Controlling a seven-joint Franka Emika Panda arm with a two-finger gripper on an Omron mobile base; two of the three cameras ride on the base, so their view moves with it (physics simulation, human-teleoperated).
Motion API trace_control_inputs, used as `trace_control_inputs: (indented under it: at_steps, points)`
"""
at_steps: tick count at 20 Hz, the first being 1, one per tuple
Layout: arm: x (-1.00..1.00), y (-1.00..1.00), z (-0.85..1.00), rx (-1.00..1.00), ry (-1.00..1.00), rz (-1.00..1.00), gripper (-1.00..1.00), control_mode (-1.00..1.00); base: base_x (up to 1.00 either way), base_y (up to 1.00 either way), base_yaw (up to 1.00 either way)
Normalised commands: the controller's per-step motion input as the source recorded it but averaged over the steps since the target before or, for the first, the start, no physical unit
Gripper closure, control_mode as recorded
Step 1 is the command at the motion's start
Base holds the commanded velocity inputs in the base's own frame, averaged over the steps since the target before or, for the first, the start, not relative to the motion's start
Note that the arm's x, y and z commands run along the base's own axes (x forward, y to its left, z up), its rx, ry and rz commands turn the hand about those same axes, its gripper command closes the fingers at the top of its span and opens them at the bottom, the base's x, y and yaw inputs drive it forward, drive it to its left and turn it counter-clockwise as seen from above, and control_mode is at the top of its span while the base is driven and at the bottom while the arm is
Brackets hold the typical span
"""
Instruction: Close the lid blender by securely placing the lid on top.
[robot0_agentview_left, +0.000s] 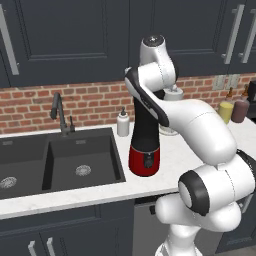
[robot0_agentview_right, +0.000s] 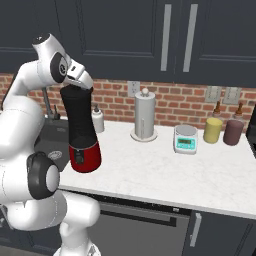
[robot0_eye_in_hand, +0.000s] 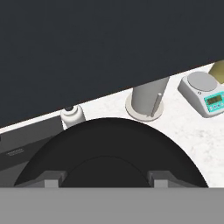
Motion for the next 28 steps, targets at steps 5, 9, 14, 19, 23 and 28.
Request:
trace_control_inputs:
  at_steps: [5,9,14,19,23,28]
  points:
    - [0.00,-0.01,-0.18,0.00,0.00,-0.02,1.00,-1.00,0.00,0.00,0.00]
    - [-0.13,-0.01,-0.12,0.00,0.00,-0.01,1.00,-1.00,0.00,0.00,0.00]
    - [-0.23,0.00,-0.06,0.00,0.00,-0.01,1.00,-1.00,0.00,0.00,0.00]
    - [-0.21,0.00,-0.05,0.00,0.00,-0.02,1.00,-1.00,0.00,0.00,0.00]
    - [-0.06,0.00,-0.03,0.00,0.00,-0.02,1.00,-1.00,0.00,0.00,0.00]
    - [0.00,0.00,0.00,0.00,0.00,-0.03,1.00,-1.00,0.00,0.00,0.00]
